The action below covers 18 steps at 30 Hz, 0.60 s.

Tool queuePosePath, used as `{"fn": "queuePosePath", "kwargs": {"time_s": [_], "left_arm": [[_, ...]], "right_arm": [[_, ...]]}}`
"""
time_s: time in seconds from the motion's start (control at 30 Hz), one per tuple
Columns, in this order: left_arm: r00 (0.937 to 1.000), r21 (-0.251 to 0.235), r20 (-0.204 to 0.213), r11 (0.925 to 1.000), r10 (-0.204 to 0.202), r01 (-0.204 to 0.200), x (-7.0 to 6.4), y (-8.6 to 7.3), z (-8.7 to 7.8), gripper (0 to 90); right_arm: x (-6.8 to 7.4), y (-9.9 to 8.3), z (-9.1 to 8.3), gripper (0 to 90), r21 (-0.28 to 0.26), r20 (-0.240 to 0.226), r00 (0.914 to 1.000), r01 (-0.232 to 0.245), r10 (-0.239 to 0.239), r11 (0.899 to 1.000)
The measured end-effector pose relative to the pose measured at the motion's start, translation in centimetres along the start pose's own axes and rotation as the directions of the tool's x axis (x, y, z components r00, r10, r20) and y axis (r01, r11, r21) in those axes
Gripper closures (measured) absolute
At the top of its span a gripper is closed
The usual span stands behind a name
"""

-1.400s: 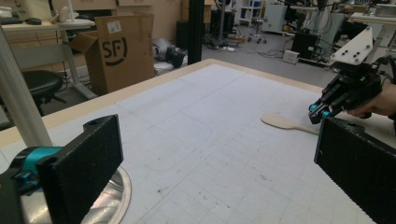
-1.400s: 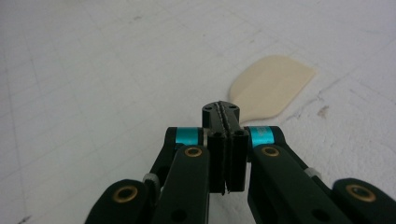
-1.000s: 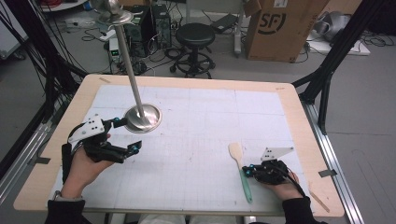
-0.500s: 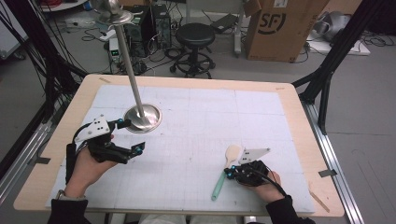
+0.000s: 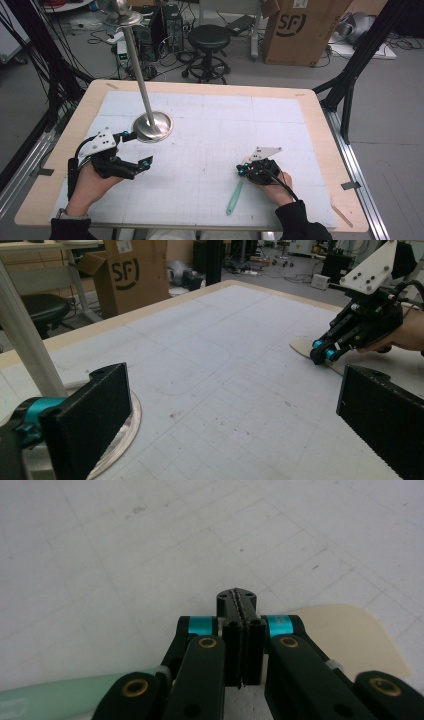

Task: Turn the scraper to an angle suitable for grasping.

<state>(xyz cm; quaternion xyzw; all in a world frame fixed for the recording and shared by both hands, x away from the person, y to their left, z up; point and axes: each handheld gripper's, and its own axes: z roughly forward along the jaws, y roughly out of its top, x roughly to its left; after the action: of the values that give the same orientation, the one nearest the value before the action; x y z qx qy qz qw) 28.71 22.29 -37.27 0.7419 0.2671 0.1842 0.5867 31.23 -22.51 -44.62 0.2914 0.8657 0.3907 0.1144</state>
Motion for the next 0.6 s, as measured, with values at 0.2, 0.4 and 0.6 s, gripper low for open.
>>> {"fn": "queuePosePath", "kwargs": {"time_s": [0.2, 0.4, 0.6], "left_arm": [[1.0, 0.0, 0.005, 1.0, -0.001, 0.001, 0.0, -0.1, 0.0, 1.7], [1.0, -0.004, 0.005, 1.0, -0.002, 0.002, 0.1, -0.1, 0.1, 1.7], [0.9999, -0.001, 0.011, 1.0, -0.003, 0.003, 0.0, 0.0, 0.3, 1.7]], "right_arm": [[0.0, -0.2, -0.4, 90.0, 0.019, 0.012, 0.9999, -0.006, 0.006, 1.0], [-0.3, -1.4, -1.9, 90.0, 0.026, 0.021, 0.9991, -0.037, 0.036, 0.999], [0.0, -3.3, -4.0, 90.0, 0.024, 0.037, 0.9967, -0.073, 0.072, 0.997]]}}
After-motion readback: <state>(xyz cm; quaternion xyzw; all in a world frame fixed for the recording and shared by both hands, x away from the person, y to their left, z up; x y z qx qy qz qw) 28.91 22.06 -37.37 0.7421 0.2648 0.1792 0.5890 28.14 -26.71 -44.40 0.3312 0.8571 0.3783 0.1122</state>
